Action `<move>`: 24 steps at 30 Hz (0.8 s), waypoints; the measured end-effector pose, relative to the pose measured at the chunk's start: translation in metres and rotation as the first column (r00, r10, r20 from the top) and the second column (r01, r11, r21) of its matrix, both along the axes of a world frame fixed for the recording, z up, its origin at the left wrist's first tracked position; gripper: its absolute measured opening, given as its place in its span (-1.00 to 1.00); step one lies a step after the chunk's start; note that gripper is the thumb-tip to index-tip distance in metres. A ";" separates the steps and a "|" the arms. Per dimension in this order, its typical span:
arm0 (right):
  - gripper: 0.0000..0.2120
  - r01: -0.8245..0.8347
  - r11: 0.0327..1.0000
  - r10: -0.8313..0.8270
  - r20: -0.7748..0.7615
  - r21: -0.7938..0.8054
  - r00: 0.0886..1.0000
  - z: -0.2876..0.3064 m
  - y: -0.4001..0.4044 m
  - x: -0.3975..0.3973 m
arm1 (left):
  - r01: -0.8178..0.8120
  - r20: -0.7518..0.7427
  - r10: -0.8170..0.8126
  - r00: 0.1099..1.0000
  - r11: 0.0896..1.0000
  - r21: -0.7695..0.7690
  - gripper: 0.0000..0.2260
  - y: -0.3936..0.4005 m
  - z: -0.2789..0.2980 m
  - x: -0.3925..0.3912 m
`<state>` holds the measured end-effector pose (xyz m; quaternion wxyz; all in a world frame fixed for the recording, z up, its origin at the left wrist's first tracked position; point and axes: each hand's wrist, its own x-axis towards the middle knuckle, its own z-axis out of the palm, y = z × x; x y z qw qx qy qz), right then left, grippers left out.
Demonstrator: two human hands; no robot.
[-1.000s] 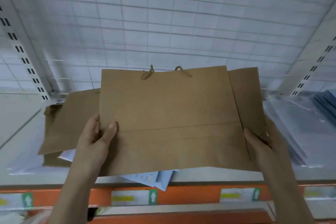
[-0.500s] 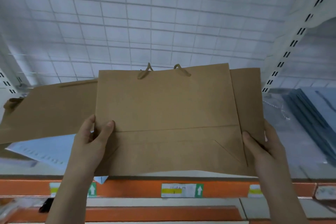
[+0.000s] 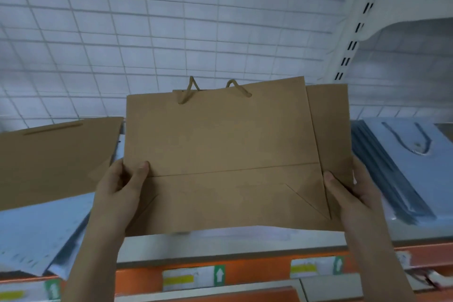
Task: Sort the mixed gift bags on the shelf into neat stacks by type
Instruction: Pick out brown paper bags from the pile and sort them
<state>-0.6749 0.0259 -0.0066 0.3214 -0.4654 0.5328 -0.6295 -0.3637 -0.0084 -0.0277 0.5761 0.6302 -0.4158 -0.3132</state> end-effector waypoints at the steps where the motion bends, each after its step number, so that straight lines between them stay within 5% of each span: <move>1: -0.62 0.012 1.000 -0.012 -0.005 -0.007 1.000 0.000 -0.001 -0.013 | -0.007 0.014 0.007 1.000 1.000 0.002 -0.78 -0.001 0.000 -0.015; 13: -0.66 0.055 0.994 -0.054 -0.008 0.096 0.999 0.002 0.006 -0.246 | -0.040 -0.007 0.040 0.999 0.999 0.029 -0.85 0.012 -0.003 -0.255; 24: -0.61 -0.017 0.992 0.008 0.067 0.123 0.998 0.001 0.003 -0.306 | -0.077 0.130 0.075 0.989 0.997 0.010 -0.86 0.012 0.018 -0.314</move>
